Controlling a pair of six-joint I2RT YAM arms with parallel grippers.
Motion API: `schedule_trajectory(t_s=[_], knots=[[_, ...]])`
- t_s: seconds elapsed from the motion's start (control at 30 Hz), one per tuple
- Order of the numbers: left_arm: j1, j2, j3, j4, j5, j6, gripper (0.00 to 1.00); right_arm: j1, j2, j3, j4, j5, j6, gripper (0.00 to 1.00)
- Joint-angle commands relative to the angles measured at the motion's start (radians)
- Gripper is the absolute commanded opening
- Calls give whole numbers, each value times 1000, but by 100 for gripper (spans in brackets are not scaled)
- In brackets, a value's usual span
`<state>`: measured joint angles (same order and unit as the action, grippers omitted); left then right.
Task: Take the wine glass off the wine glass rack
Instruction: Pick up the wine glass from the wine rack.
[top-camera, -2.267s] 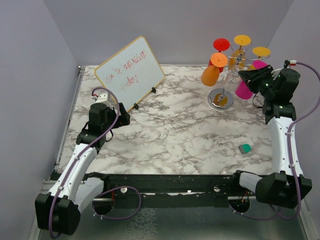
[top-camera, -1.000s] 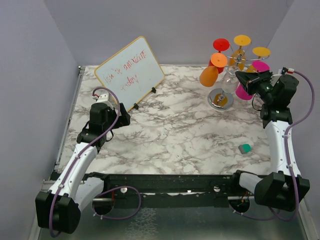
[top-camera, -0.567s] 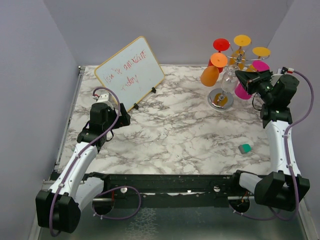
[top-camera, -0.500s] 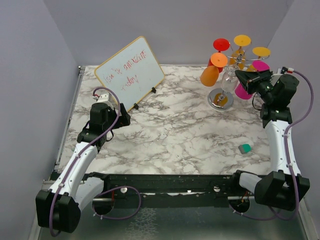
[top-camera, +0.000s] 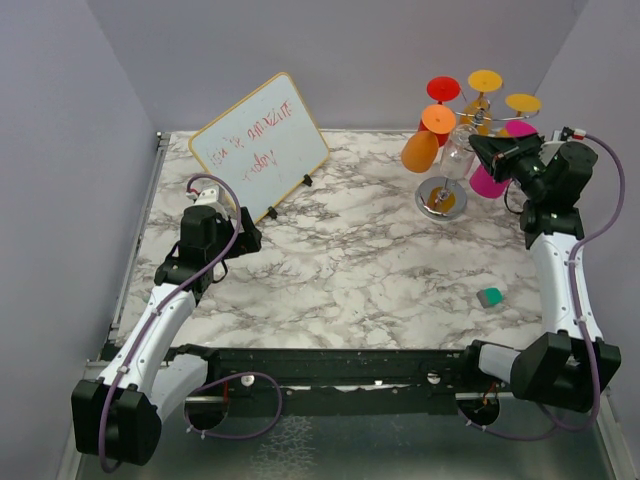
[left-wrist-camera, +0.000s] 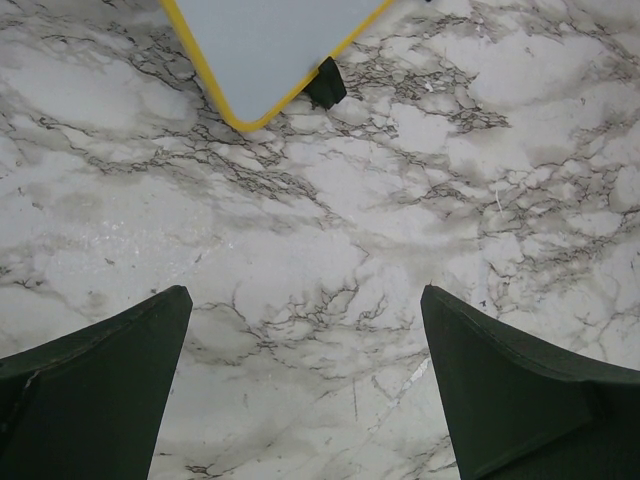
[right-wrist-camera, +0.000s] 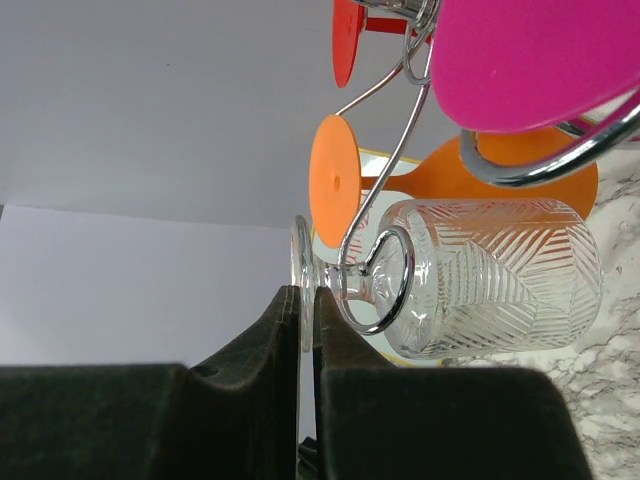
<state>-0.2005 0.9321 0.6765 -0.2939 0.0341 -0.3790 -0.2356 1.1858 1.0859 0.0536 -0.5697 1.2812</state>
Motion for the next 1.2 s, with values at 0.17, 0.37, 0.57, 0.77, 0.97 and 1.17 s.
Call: schedule_trajectory(t_s=[0.17,0.37,0.57,0.77,0.97,1.17], knots=[[-2,2,20,-16,10,0,99,1,7,94,0,88,-55,0],[-2,4,20,-17,12,0,99,1,17,93,6,158,-54,1],[-2,6,19,-17,10,0,99,1,-24,75,7,248,-67,1],[-2,9,20,-17,15,0,99,1,-37,72,-7,265,-80,0],[-2,11,21,-18,15,0,99,0,-69,74,-40,305,-122,0],[-2,10,20,-18,16,0,99,1,-122,60,-95,364,-158,1]])
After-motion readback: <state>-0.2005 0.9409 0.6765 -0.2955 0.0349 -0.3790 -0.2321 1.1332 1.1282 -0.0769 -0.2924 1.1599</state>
